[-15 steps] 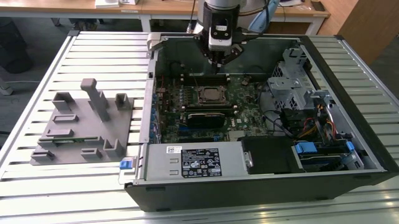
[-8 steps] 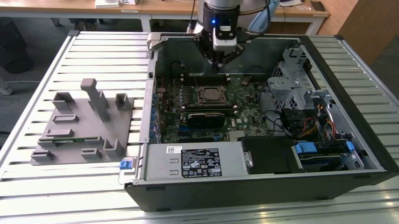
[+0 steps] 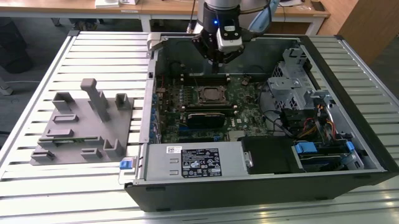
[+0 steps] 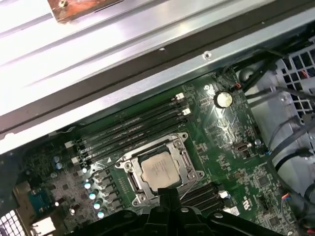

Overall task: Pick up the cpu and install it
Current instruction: 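Install the first cpu locking lever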

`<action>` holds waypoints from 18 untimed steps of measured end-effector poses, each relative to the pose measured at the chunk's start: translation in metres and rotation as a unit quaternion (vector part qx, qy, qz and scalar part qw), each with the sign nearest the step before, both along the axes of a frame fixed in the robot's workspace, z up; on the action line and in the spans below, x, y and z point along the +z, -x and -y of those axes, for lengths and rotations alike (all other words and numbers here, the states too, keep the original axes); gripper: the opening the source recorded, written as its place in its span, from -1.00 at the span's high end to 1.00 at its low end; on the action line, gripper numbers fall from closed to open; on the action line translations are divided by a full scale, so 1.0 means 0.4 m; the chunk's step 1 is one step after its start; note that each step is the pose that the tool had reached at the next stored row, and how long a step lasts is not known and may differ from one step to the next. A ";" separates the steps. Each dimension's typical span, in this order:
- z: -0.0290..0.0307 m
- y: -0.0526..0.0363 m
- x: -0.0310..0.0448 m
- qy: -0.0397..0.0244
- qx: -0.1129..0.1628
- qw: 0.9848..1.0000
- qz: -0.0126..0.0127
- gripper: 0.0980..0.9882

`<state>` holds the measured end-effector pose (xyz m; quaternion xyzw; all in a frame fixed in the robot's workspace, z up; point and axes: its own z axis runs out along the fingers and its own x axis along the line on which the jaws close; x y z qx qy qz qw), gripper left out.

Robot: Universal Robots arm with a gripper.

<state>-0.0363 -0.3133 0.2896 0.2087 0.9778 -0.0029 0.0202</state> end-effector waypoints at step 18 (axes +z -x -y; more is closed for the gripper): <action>0.000 0.000 -0.002 0.000 0.156 0.988 0.000 0.98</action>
